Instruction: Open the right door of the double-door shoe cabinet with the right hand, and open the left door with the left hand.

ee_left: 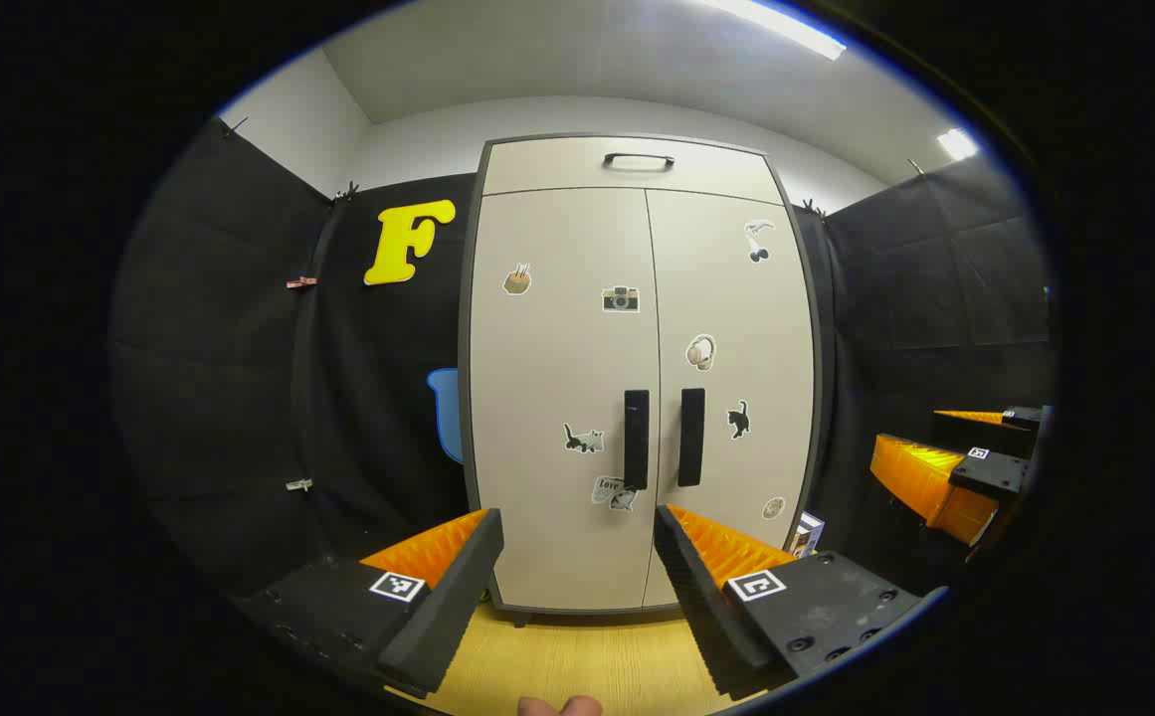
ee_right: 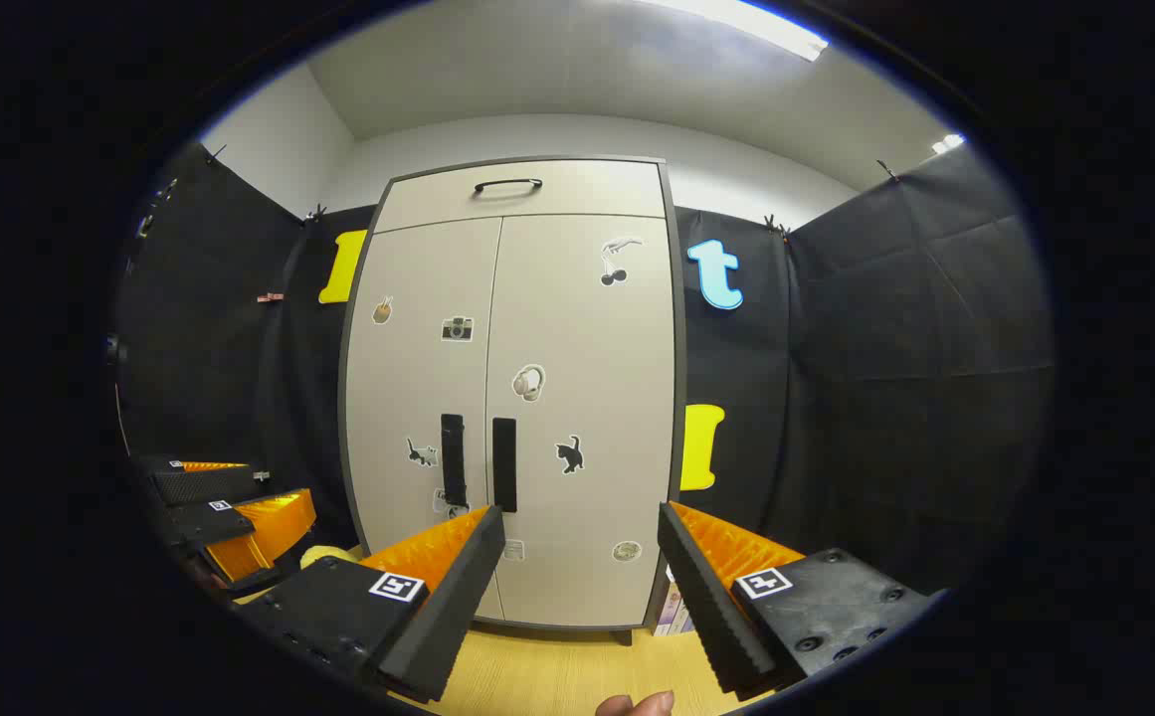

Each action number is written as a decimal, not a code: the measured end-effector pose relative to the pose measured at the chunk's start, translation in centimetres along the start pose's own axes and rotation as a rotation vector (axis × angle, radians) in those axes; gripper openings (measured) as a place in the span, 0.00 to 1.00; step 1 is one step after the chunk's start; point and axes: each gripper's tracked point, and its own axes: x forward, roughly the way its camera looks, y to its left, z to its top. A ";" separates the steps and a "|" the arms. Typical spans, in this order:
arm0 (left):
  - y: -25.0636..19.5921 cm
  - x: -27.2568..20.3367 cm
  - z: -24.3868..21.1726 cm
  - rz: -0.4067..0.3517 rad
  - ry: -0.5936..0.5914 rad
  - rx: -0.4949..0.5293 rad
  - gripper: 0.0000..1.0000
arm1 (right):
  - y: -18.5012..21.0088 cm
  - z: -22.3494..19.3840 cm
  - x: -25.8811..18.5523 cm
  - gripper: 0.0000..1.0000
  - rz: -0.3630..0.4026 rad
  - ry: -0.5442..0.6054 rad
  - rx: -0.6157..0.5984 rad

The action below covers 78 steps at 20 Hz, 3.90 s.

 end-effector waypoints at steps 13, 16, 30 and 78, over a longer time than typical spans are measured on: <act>1.4 0.7 0.1 0.004 0.000 0.015 0.94 | 1.5 -0.3 0.9 0.98 0.035 0.022 0.015; 1.7 0.8 0.0 0.003 0.000 0.022 0.95 | 2.3 -0.6 1.5 0.98 0.049 0.043 0.028; 4.7 2.2 -2.7 0.018 0.040 0.037 0.95 | 8.4 -3.4 15.9 0.98 0.081 0.096 0.028; 2.9 -1.8 -2.2 0.081 0.029 -0.003 0.95 | 2.7 -5.2 15.2 0.18 0.028 0.185 0.085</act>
